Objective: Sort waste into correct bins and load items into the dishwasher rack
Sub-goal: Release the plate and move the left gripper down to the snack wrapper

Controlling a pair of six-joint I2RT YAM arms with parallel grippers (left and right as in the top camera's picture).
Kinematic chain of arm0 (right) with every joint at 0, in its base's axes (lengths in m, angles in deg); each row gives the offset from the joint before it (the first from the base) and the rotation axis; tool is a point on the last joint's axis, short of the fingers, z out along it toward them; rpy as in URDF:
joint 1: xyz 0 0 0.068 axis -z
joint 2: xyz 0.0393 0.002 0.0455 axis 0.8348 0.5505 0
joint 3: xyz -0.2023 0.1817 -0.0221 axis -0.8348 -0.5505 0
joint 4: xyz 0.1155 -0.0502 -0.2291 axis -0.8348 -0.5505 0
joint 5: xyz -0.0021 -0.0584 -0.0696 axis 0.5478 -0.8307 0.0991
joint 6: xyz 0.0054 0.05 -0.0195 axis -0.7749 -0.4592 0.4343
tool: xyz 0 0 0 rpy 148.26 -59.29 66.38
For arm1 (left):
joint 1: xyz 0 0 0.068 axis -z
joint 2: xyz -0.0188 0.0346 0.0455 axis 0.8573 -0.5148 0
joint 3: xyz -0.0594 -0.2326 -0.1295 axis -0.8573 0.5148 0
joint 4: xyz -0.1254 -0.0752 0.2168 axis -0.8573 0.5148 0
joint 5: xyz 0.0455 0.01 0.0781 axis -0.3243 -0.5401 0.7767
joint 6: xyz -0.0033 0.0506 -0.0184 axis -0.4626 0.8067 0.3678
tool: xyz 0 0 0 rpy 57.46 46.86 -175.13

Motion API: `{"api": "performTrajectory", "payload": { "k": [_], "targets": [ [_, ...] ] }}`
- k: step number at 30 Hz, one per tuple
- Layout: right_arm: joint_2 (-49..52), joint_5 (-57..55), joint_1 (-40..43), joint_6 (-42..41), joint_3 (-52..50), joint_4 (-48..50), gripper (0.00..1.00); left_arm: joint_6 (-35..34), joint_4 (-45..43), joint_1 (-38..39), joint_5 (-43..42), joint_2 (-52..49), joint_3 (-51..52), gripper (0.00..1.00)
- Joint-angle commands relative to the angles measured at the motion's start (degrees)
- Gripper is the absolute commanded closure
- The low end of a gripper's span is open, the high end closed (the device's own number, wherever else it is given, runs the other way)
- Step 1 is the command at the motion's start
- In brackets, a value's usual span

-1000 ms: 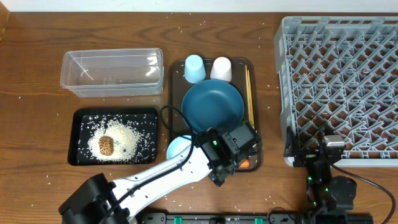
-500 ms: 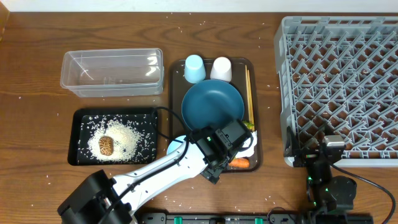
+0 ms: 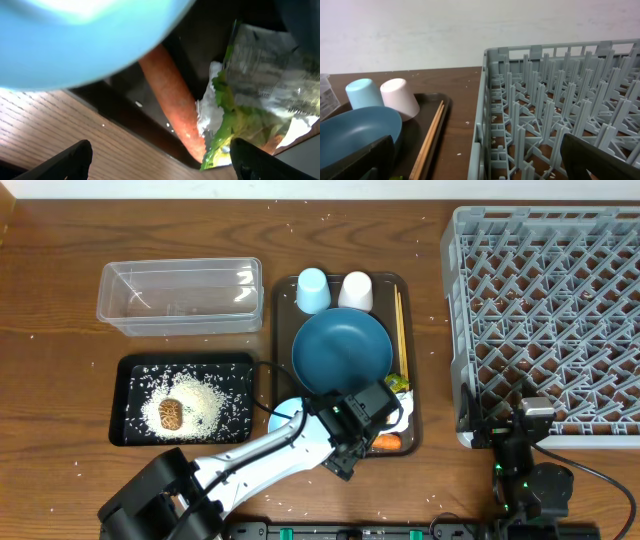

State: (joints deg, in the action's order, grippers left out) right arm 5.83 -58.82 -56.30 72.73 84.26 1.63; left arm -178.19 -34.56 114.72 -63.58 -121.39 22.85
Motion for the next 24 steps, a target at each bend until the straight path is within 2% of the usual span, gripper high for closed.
{"api": "performTrajectory", "payload": {
  "k": [1, 7, 12, 19, 24],
  "targets": [
    [-0.1, -0.4, 0.3, 0.7, -0.1, -0.2, 0.01, -0.3, 0.0, 0.5, 0.4, -0.4, 0.5, 0.11],
    [-0.1, -0.4, 0.3, 0.7, -0.1, -0.2, 0.01, 1.1, -1.1, 0.5, 3.0, -0.4, 0.5, 0.12],
    [-0.1, -0.4, 0.3, 0.7, -0.1, -0.2, 0.01, 14.5, -4.8, 0.5, 4.3, -0.4, 0.5, 0.11],
    [-0.1, -0.4, 0.3, 0.7, -0.1, -0.2, 0.01, 23.5, -5.4, 0.7, 2.7, 2.1, 0.0, 0.11],
    [-0.1, -0.4, 0.3, 0.7, -0.1, -0.2, 0.01, 39.7, -13.7, 0.7, 2.7, 3.2, -0.1, 0.11]
  ]
}}
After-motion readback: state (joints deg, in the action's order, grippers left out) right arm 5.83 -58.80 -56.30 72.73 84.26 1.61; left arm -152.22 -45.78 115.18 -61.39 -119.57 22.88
